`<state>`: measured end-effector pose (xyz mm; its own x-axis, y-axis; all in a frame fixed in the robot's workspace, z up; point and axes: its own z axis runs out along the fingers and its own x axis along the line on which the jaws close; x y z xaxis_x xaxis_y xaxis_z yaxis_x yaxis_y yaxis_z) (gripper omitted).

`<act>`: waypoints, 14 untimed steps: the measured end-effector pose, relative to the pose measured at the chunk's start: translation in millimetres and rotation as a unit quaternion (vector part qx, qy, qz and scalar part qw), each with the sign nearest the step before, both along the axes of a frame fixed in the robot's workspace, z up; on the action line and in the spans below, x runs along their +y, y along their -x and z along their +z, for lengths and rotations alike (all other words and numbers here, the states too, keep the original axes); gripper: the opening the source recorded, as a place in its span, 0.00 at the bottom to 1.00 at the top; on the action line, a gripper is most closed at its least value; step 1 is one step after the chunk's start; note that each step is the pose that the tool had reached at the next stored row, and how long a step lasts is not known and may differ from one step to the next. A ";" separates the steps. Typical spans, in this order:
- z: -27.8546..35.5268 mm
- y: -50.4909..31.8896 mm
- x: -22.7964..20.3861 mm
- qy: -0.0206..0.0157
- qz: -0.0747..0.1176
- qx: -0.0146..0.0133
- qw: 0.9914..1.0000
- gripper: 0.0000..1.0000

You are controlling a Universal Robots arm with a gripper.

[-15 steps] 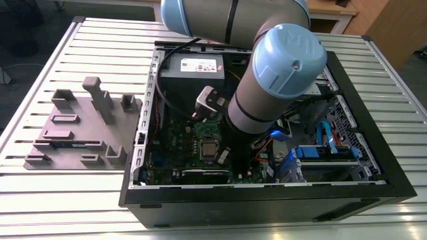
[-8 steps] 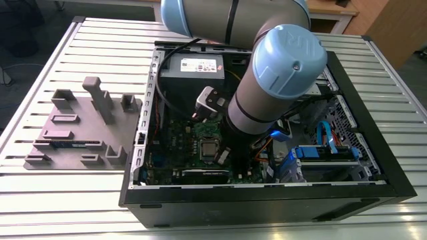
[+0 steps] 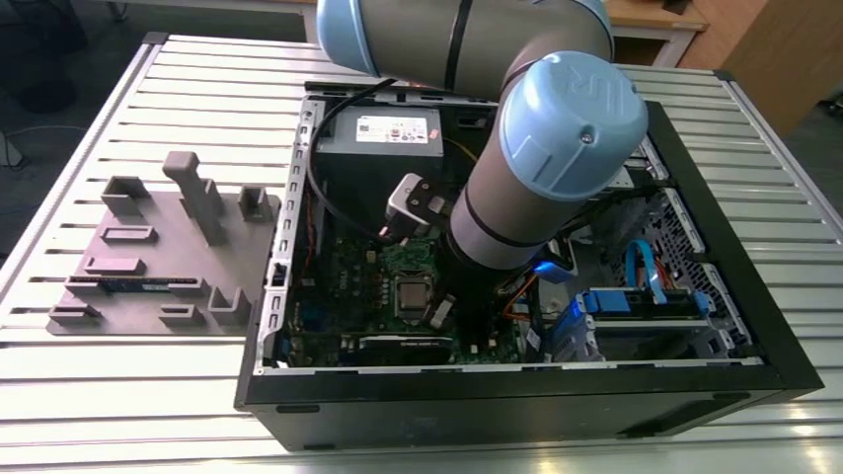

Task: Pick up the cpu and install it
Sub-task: 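Install the first cpu locking lever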

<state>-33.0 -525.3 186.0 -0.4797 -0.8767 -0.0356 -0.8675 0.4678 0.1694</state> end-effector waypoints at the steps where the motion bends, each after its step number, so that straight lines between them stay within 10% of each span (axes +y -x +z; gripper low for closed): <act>1: 0.0 0.0 0.0 0.000 0.000 0.000 1.000 0.11; 14: 1.0 0.0 0.0 -0.002 0.000 0.000 1.000 0.11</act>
<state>-33.0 -525.3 187.0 -0.4797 -0.8766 -0.0388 -0.8676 0.4672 0.1705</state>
